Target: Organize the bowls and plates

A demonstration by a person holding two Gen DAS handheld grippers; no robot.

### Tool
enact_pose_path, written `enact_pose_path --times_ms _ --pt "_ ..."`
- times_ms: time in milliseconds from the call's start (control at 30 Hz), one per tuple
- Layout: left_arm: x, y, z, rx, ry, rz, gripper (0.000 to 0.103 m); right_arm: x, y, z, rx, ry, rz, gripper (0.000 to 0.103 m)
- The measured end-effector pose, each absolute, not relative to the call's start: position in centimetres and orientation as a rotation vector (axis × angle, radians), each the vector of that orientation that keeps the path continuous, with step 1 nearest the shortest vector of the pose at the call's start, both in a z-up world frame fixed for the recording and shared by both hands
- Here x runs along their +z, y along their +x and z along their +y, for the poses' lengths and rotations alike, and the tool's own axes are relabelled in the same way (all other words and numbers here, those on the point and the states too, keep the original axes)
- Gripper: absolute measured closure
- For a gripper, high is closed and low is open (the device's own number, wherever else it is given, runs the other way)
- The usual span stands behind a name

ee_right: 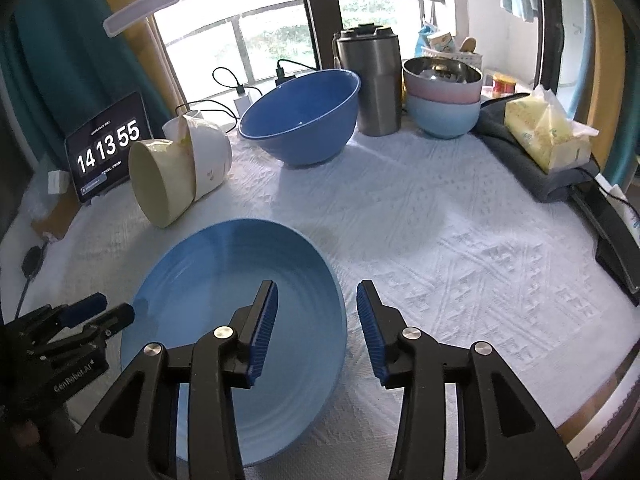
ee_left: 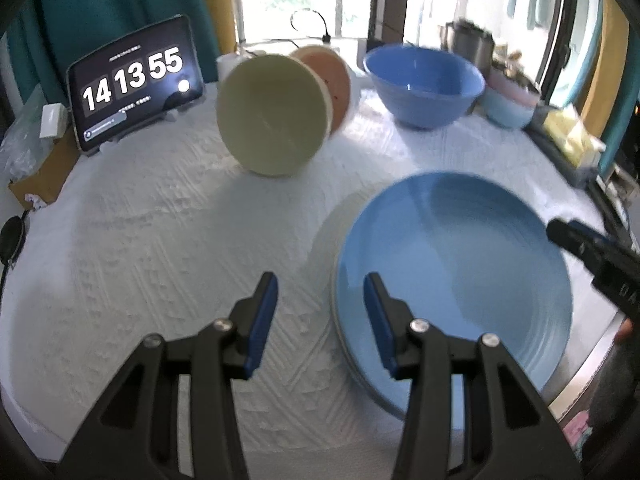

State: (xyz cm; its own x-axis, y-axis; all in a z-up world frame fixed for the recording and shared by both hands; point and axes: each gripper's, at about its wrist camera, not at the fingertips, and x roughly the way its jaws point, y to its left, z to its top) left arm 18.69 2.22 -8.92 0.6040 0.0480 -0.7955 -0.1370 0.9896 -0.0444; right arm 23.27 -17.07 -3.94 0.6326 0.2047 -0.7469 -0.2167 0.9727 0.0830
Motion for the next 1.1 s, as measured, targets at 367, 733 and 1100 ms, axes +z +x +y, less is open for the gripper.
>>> enact_pose_path --times_ms 367,733,1100 --pt "-9.8 19.2 2.7 0.101 -0.156 0.935 0.056 -5.0 23.5 -18.0 0.226 -0.008 0.866 0.047" --pt "-11.5 19.9 1.2 0.083 -0.109 0.981 0.056 -7.1 24.4 -18.1 0.266 0.034 0.934 0.047" --pt "-12.3 20.4 0.8 0.034 -0.124 0.991 0.056 -8.3 24.9 -17.9 0.325 0.097 0.98 0.047"
